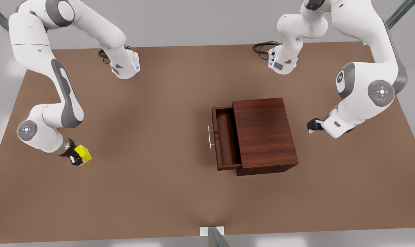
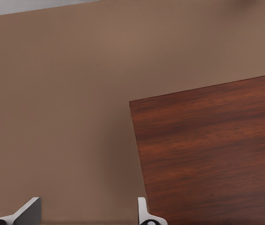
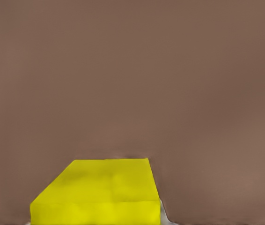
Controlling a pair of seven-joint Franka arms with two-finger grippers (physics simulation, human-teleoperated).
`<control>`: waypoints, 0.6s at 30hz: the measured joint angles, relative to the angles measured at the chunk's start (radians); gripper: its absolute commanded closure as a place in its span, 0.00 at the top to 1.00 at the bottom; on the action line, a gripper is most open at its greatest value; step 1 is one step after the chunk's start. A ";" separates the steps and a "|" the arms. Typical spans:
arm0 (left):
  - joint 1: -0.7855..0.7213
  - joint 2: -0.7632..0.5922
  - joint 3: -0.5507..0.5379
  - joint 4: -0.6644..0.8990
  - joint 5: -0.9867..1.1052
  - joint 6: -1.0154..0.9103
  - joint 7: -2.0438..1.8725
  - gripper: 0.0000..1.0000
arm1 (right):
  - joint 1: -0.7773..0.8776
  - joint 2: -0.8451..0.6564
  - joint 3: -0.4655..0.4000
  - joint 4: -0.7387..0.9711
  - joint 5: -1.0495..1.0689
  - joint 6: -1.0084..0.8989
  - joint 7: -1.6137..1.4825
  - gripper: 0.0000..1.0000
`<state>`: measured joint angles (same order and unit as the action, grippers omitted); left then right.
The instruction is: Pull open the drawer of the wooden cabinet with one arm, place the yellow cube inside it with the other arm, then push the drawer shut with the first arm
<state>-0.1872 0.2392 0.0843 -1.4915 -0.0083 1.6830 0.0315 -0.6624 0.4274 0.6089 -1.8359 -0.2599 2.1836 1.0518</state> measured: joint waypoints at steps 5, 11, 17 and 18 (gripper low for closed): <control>0.000 0.000 0.000 0.000 0.000 0.000 0.003 1.00 | 0.153 0.004 -0.010 0.134 0.054 -0.129 0.081 0.63; 0.000 0.000 0.000 0.000 0.000 0.000 0.006 1.00 | 0.612 0.040 -0.380 0.371 0.225 -0.273 0.211 0.62; 0.000 0.000 0.000 0.000 0.000 0.000 0.008 1.00 | 0.902 0.139 -0.540 0.602 0.377 -0.394 0.399 0.60; 0.000 0.000 0.000 0.000 0.000 0.000 0.008 1.00 | 0.952 0.167 -0.563 0.642 0.394 -0.414 0.435 0.60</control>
<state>-0.1872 0.2393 0.0843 -1.4915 -0.0083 1.6829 0.0393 0.2901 0.5940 0.0460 -1.1942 0.1337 1.7692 1.4863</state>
